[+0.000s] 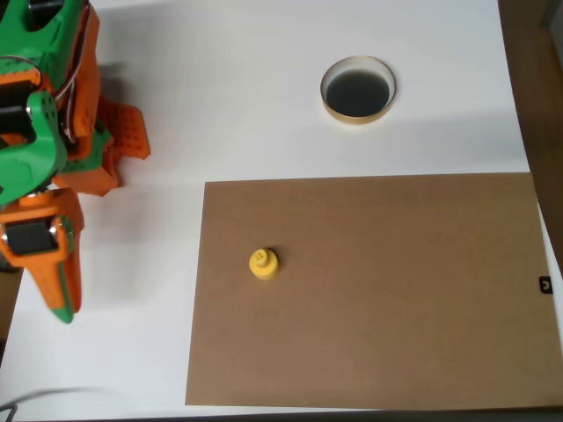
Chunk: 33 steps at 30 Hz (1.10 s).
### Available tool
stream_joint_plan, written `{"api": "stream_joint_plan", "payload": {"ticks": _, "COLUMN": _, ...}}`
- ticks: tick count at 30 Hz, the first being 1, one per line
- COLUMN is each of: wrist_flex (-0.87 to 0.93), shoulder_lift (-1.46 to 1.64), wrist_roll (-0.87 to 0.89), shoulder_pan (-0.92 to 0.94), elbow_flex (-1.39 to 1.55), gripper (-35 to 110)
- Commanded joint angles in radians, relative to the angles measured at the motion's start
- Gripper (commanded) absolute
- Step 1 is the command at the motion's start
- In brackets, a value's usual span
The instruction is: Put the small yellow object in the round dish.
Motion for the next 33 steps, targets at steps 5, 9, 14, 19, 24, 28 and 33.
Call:
{"api": "stream_joint_plan", "payload": {"ticks": 5, "wrist_flex": 0.005, "shoulder_lift": 0.032, "wrist_roll": 0.044, "shoulder_pan": 0.025, "elbow_flex": -0.138, "gripper": 0}}
{"api": "stream_joint_plan", "payload": {"ticks": 9, "wrist_flex": 0.017, "shoulder_lift": 0.032, "wrist_roll": -0.002, "shoulder_pan": -0.003, "elbow_flex": -0.146, "gripper": 1}}
{"api": "stream_joint_plan", "payload": {"ticks": 14, "wrist_flex": 0.009, "shoulder_lift": 0.032, "wrist_roll": 0.002, "shoulder_pan": -0.002, "elbow_flex": -0.175, "gripper": 5}}
{"api": "stream_joint_plan", "payload": {"ticks": 19, "wrist_flex": -0.021, "shoulder_lift": 0.031, "wrist_roll": -0.129, "shoulder_pan": 0.023, "elbow_flex": -0.207, "gripper": 5}}
{"api": "stream_joint_plan", "payload": {"ticks": 24, "wrist_flex": -0.029, "shoulder_lift": -0.052, "wrist_roll": -0.098, "shoulder_pan": 0.058, "elbow_flex": -0.267, "gripper": 9}}
{"api": "stream_joint_plan", "payload": {"ticks": 28, "wrist_flex": -0.057, "shoulder_lift": -0.293, "wrist_roll": -0.081, "shoulder_pan": 0.058, "elbow_flex": -0.387, "gripper": 11}}
{"api": "stream_joint_plan", "payload": {"ticks": 33, "wrist_flex": -0.057, "shoulder_lift": -0.546, "wrist_roll": -0.083, "shoulder_pan": 0.046, "elbow_flex": -0.548, "gripper": 14}}
